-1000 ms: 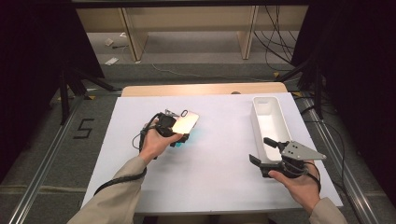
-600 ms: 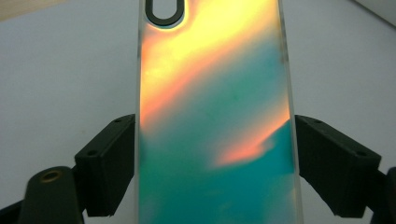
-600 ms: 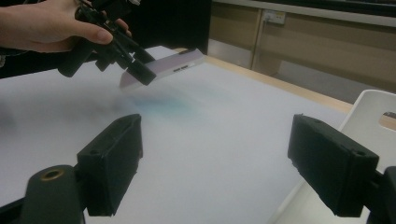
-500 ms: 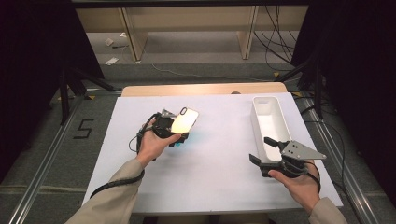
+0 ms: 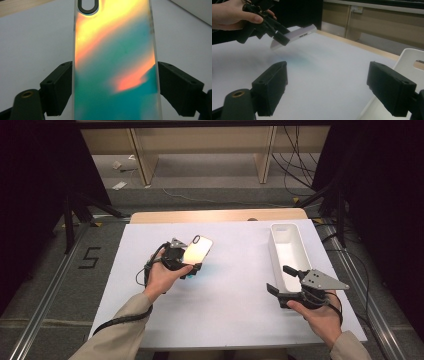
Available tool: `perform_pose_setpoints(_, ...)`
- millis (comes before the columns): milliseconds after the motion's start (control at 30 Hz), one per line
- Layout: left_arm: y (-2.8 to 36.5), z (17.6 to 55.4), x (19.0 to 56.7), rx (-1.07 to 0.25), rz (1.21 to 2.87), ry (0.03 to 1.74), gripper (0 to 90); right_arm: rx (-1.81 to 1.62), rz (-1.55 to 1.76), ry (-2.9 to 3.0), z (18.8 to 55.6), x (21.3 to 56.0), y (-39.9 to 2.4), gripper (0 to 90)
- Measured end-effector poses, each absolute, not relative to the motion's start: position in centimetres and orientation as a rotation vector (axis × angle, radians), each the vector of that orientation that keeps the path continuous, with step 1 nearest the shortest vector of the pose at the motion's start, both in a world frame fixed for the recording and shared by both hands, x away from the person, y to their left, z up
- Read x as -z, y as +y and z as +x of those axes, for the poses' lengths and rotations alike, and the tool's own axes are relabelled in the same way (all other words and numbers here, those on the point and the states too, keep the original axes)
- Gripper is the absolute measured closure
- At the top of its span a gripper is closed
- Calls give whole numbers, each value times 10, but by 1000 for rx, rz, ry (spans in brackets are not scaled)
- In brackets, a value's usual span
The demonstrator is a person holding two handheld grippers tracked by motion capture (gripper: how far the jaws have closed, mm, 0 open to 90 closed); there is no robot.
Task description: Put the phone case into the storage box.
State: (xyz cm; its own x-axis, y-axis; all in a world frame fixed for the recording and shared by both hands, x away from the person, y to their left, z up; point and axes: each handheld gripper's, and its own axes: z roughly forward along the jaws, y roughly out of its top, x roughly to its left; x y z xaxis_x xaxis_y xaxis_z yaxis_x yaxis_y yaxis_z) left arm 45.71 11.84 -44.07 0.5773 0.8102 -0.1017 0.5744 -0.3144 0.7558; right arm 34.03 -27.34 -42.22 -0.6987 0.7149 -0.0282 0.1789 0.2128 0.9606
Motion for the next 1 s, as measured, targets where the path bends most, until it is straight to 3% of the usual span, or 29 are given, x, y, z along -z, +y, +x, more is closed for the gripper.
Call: perform_pose_setpoints(1000, 125, 428, 431, -381, 1984, 1031, 168, -1546, 823, 2004, 355, 411, -252, 173)
